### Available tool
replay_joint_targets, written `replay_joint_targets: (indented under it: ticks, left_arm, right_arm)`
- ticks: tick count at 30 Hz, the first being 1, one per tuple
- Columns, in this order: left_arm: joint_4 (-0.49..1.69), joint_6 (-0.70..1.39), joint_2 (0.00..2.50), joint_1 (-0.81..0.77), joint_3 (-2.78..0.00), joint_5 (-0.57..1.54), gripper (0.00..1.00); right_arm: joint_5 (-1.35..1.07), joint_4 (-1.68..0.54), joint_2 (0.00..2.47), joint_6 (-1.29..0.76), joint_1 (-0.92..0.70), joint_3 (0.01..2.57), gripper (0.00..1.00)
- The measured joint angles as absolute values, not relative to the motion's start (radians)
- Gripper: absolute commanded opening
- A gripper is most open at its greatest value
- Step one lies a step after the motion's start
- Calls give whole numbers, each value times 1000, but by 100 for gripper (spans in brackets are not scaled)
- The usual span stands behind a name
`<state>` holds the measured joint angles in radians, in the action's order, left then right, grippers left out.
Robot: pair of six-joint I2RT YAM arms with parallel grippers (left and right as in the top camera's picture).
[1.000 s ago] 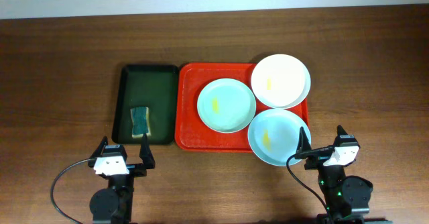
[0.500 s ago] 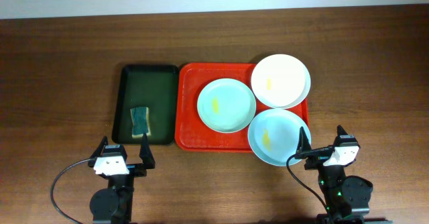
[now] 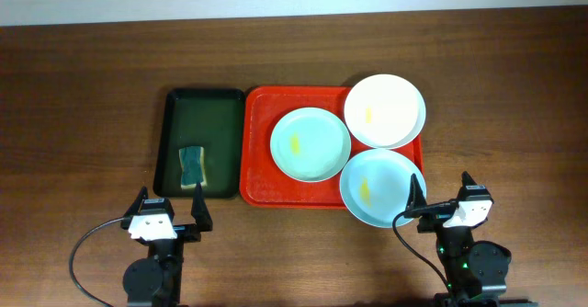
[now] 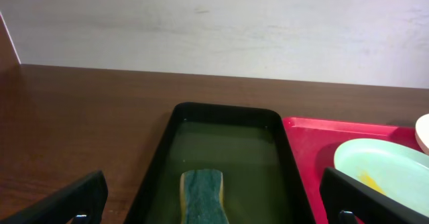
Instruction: Clean dirty plates on tray and stack at the side
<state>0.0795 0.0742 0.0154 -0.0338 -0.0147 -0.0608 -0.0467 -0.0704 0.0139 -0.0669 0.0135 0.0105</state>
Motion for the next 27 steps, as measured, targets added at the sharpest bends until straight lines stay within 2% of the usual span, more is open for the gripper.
replay_joint_targets:
  ticks: [6,14,27]
  left_arm:
    - [55,74,15,-34,-14,-55,99]
    - [68,74,16,-34,-14,107,99]
    - [64,74,16,-34,-14,203,99]
  right_arm:
    - [-46,-70,14,-67,14,10,99]
    - [-48,-70,14,-66,14,10,99]
    - [-165,-59,45,-67,14,10,99]
